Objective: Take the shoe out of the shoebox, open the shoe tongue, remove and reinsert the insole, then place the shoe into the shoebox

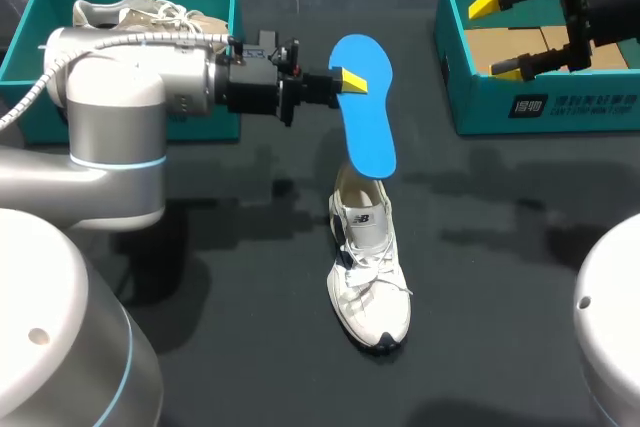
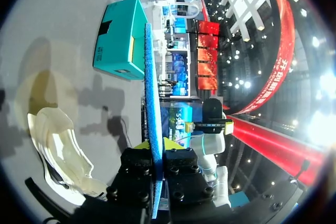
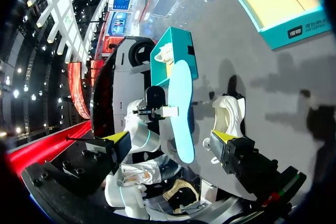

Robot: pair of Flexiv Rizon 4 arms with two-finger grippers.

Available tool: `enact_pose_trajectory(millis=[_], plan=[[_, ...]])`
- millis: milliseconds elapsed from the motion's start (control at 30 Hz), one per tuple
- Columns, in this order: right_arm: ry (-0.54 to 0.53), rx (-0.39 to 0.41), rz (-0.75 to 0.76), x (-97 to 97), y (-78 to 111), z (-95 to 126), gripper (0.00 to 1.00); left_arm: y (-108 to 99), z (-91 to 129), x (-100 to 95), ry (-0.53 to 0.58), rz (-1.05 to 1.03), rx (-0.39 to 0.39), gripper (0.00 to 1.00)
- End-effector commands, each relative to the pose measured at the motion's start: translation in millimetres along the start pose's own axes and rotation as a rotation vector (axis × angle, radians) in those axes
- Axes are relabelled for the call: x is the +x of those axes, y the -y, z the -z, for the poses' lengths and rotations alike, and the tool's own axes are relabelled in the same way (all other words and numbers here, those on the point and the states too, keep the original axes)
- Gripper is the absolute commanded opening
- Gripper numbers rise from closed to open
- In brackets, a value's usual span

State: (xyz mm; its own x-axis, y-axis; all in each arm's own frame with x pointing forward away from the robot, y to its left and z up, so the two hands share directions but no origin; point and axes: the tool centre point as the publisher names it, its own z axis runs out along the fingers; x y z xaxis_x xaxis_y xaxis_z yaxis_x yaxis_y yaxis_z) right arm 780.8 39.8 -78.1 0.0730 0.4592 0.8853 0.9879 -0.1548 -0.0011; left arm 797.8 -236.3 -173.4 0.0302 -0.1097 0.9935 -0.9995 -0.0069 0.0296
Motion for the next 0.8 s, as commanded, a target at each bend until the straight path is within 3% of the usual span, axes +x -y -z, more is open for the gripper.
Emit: enact_pose_trajectory(millis=[33,533,800], plan=[[0.428,-0.010,-0.023,19.8,4.1,1.9,1.00,-2.9,-4.0,-1.6,0.001,0.008,0.007,0.00],[0.887,0.032,0.001,68.8,6.1,-20.4,1.00,-3.8,-4.2,-2.2,0.009,0.028,0.002,0.00],[1.044,0.033,0.026,90.9,11.0,-32.6,1.00,-3.8,-4.2,-2.2,0.009,0.028,0.002,0.00]])
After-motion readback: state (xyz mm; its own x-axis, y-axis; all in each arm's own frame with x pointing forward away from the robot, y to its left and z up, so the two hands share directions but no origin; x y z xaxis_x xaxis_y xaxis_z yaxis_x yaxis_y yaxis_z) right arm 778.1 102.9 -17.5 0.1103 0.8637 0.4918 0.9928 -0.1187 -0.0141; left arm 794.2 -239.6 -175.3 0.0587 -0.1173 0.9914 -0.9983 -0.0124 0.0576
